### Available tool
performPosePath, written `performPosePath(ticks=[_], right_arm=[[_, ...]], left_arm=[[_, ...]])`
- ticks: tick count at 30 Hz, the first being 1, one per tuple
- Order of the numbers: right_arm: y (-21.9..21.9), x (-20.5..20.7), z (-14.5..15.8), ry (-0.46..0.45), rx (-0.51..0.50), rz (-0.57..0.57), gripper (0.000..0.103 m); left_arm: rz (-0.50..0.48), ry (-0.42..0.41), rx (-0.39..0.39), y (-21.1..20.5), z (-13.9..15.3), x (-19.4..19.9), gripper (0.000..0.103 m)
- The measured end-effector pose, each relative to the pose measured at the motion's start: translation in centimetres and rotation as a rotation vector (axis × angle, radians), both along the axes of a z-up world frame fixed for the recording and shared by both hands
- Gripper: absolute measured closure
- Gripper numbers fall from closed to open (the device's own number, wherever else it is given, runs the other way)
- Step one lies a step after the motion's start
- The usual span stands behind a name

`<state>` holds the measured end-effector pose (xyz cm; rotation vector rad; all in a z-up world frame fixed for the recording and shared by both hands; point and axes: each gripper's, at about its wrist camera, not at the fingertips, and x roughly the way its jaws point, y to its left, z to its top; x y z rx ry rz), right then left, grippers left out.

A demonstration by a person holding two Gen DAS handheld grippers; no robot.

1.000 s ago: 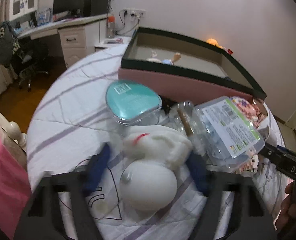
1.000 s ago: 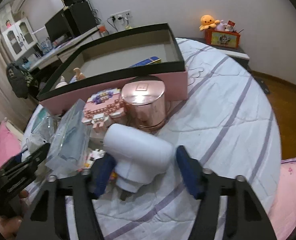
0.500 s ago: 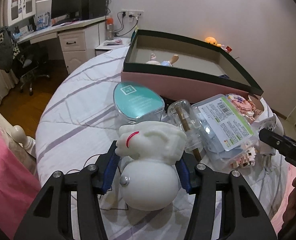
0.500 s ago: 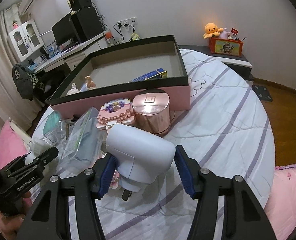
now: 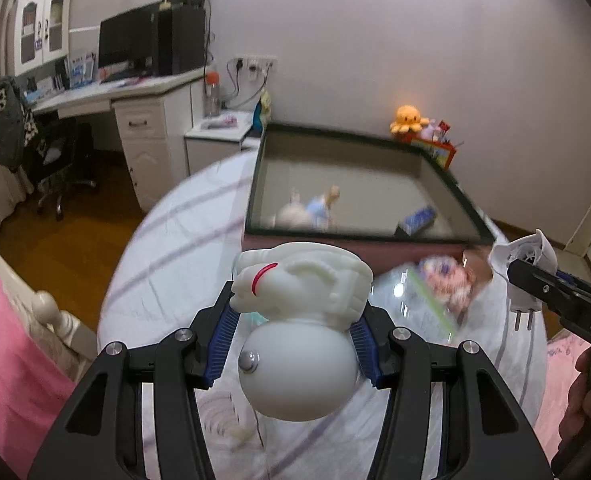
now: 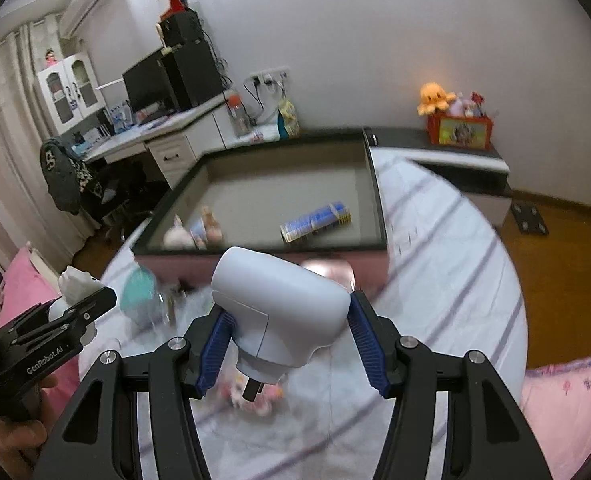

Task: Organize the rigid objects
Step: 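Lower the bunny bottle and hair dryer into the tray and open both grippers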

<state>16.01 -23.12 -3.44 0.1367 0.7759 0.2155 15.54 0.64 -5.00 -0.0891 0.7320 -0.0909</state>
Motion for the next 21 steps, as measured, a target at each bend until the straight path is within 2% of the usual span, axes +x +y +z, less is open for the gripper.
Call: performPosePath(ticks=[4, 10, 15, 21], right_arm=[[0.7, 2.4, 2.1, -0.059, -0.016, 0.019, 0.045], [1.5, 6.8, 2.9, -0.084, -0.032, 0.029, 0.045], [1.5, 10.5, 2.1, -0.065, -0.039, 0.018, 0.045], [1.0, 14.6, -0.5, 0.008, -0.055, 0.004, 0.045]], left_arm=[[-0.008, -0.062, 0.002, -0.1, 2.5, 2.0, 0.05], [-0.012, -0.107, 0.011, -0.8, 4.4, 6.2, 0.05], [-0.014, -0.112, 0.024, -1.6, 4.3, 10.3, 0.05], [-0.028, -0.06, 0.038, -3.0, 2.4, 15.3, 0.05]])
